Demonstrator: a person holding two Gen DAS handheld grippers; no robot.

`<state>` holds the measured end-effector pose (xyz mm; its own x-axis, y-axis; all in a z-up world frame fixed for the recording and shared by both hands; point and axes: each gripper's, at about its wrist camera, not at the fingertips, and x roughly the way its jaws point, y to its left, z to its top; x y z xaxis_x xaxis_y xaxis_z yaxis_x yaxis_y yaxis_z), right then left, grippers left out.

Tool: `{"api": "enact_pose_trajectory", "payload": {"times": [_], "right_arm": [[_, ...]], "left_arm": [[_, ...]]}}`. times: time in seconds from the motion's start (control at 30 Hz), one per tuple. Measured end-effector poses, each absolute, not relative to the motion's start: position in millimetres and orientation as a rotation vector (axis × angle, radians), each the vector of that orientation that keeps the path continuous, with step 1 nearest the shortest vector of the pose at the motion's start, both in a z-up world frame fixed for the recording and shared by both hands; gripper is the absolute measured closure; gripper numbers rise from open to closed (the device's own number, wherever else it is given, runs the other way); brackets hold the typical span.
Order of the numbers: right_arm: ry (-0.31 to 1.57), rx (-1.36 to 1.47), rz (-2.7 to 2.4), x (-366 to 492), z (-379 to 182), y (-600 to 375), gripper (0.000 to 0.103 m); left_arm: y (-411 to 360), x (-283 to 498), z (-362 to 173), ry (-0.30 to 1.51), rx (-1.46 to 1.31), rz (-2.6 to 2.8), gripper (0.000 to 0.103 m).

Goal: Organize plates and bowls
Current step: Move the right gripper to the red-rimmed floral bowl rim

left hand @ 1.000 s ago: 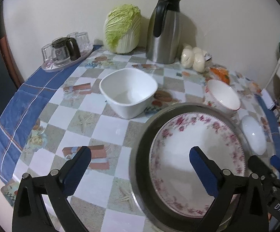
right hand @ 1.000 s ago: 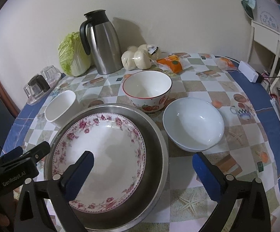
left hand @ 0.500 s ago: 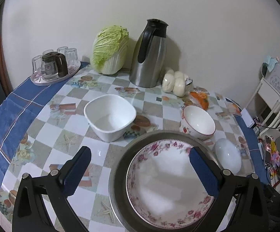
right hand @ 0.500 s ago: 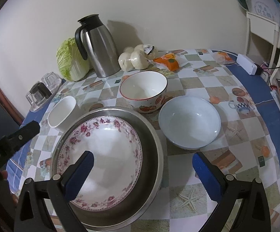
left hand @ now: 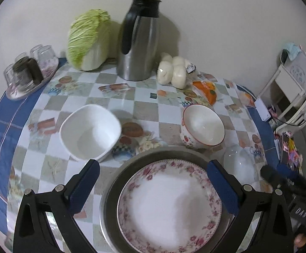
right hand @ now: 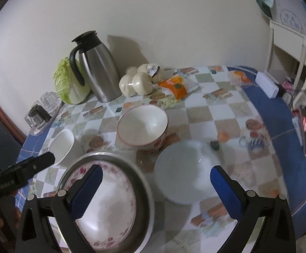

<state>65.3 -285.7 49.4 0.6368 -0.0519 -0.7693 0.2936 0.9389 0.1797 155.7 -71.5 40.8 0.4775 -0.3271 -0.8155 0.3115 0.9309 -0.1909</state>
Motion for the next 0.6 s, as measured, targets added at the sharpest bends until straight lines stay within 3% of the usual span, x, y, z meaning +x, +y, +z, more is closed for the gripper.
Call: {"api": "enact_pose_trajectory", "payload": {"times": [0.6], "right_arm": [[0.938,0.323,-0.226,73,99,-359,0.000]], "left_arm": [[-105,216,39,1.186,0.021,-0.427,0.002]]}}
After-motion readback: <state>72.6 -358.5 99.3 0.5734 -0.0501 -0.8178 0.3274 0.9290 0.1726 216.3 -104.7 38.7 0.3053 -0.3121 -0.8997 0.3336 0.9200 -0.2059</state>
